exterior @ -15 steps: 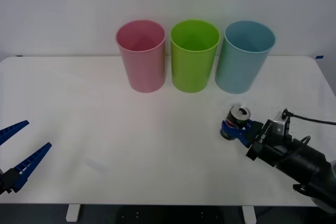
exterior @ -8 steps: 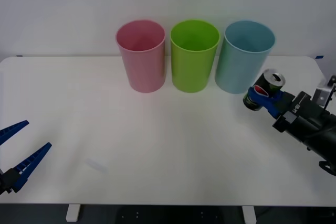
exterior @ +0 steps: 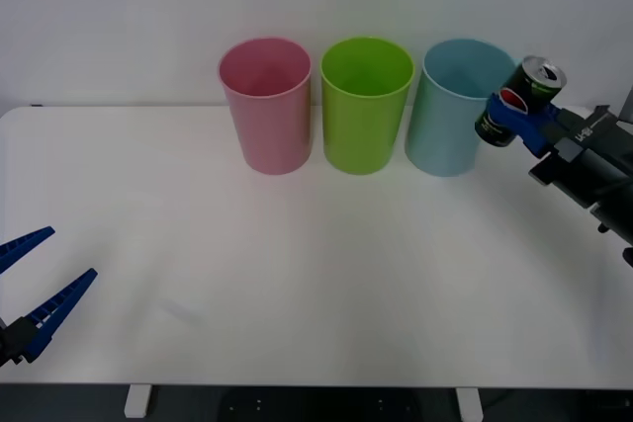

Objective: Grasp the object on the table and drop it into the matching bin: aluminum can to the light blue bin, PET bottle to the pink bin.

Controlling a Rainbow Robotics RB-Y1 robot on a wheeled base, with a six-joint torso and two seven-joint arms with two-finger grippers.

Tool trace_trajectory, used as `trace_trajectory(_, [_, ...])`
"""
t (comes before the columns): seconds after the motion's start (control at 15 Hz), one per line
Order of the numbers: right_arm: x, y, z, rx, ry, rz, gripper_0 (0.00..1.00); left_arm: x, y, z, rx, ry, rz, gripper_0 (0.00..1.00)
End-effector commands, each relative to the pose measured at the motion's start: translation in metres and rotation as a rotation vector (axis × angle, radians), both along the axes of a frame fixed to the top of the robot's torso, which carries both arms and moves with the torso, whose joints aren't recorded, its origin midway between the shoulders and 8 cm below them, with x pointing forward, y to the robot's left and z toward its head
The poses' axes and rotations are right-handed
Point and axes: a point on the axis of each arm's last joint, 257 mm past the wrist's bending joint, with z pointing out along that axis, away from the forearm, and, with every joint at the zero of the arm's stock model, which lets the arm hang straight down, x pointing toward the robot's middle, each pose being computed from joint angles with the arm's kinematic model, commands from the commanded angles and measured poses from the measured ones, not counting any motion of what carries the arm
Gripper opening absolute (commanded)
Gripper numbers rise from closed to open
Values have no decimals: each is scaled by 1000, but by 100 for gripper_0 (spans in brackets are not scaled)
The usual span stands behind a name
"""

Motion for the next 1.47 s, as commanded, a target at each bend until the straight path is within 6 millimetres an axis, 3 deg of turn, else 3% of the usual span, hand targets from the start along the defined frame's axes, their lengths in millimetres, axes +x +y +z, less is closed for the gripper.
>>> trace_trajectory(0.07, [24,-12,25,-21,-37,-61,0,0,0,0,0,0,0,100])
trace_trajectory(0.33, [73,-32,37,-55,-28,-117,0,0,0,0,0,0,0,100])
trace_trajectory(0.67, [131,-39,40,-92,11,-170,0,0,0,0,0,0,0,100])
trace_trajectory(0.93, [162,-28,29,-122,57,-175,0,0,0,0,0,0,0,100])
trace_trajectory(1.2, [178,-23,30,-131,73,-183,5,0,0,0,0,0,0,100])
trace_trajectory(1.27, [178,-22,30,-137,70,-184,16,0,0,0,0,0,0,100])
trace_trajectory(1.33, [178,-22,30,-142,66,-186,65,0,0,0,0,0,0,100])
trace_trajectory(1.4, [178,-22,29,-147,64,-186,100,0,0,0,0,0,0,100])
trace_trajectory(1.47, [178,-22,29,-151,62,-186,100,0,0,0,0,0,0,100])
